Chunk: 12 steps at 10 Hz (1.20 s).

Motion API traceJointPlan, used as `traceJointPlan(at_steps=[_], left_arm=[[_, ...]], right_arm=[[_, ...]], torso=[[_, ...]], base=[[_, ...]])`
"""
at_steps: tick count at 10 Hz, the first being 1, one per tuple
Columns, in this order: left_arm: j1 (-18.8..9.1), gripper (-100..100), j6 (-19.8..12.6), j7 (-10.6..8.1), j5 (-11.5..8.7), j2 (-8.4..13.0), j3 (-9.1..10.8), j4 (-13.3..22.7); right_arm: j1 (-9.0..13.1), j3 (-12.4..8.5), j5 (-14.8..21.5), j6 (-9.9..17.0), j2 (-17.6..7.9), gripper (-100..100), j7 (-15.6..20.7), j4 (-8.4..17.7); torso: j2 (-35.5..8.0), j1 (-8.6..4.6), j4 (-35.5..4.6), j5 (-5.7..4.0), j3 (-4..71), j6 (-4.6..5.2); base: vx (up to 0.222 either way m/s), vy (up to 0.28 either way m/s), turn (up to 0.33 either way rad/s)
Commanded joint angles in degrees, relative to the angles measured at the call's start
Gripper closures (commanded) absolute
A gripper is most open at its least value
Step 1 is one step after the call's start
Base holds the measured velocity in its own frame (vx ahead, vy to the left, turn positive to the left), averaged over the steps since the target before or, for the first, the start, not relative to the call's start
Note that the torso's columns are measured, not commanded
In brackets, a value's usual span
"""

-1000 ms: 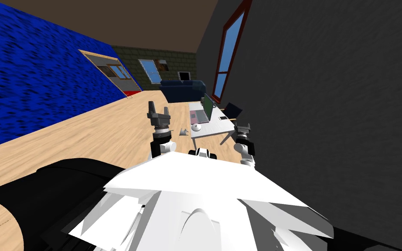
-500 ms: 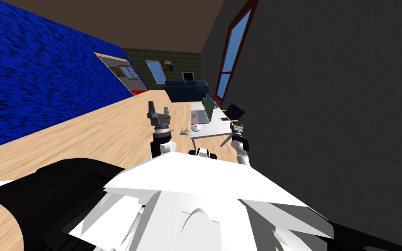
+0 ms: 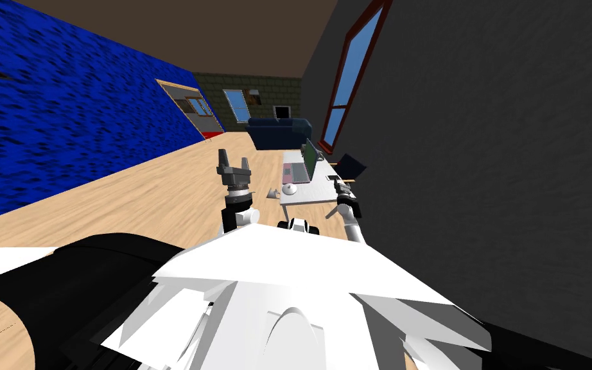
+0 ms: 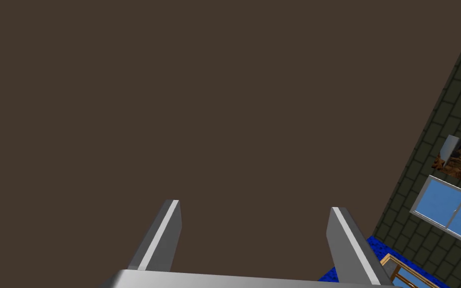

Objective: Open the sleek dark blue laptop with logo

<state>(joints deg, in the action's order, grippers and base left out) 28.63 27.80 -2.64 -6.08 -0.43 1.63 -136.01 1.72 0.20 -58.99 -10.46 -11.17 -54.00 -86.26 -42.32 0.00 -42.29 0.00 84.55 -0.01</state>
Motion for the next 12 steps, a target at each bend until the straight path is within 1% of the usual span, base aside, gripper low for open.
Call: traceJointPlan(at_steps=[1, 4, 7, 8, 9, 10, 11, 12], left_arm=[[0.0, 0, 0.0, 0.0, 0.0, 0.0, 0.0, 0.0], [0.0, 0, 0.0, 0.0, 0.0, 0.0, 0.0, 0.0], [0.0, 0, 0.0, 0.0, 0.0, 0.0, 0.0, 0.0], [0.0, 0, 0.0, 0.0, 0.0, 0.0, 0.0, 0.0], [0.0, 0, 0.0, 0.0, 0.0, 0.0, 0.0, 0.0], [0.0, 0, 0.0, 0.0, 0.0, 0.0, 0.0, 0.0], [0.0, 0, 0.0, 0.0, 0.0, 0.0, 0.0, 0.0], [0.0, 0, 0.0, 0.0, 0.0, 0.0, 0.0, 0.0]], right_arm=[[3.8, 2.2, -3.9, 0.9, 0.8, -100, -4.2, 4.7], [7.4, 4.4, -7.9, 2.1, 2.4, -100, -8.1, 8.9], [10.3, 6.2, -10.9, 3.0, 4.6, -100, -11.0, 12.0], [10.3, 6.2, -10.9, 3.0, 4.6, -100, -11.0, 12.0], [11.0, 6.7, -11.6, 3.2, 5.4, -100, -11.7, 12.7], [12.1, 7.4, -12.7, 3.6, 7.2, -100, -12.7, 13.8], [12.1, 7.4, -12.7, 3.6, 7.2, -100, -12.7, 13.8], [12.6, 7.7, -13.2, 3.7, 8.6, -100, -13.1, 14.2]], torso=[[0.0, -0.01, 0.0, 0.0, 0.0, -0.01], [0.0, 0.01, 0.0, 0.0, 0.0, 0.0], [0.0, 0.05, 0.0, 0.02, 0.0, 0.02], [0.0, 0.02, 0.0, 0.01, 0.0, 0.02], [0.0, 0.02, 0.0, 0.01, 0.0, 0.03], [0.0, 0.03, 0.0, 0.01, 0.0, 0.0], [0.0, 0.04, 0.0, 0.01, 0.0, -0.06], [0.1, 0.05, 0.0, 0.01, 0.1, -0.07]], base=[[0.053, -0.043, 0.177], [0.054, -0.041, 0.169], [0.046, -0.02, 0.126], [0.021, -0.01, 0.027], [0.014, -0.006, 0.054], [0.025, -0.009, 0.121], [0.022, -0.012, 0.053], [0.017, -0.011, 0.042]])
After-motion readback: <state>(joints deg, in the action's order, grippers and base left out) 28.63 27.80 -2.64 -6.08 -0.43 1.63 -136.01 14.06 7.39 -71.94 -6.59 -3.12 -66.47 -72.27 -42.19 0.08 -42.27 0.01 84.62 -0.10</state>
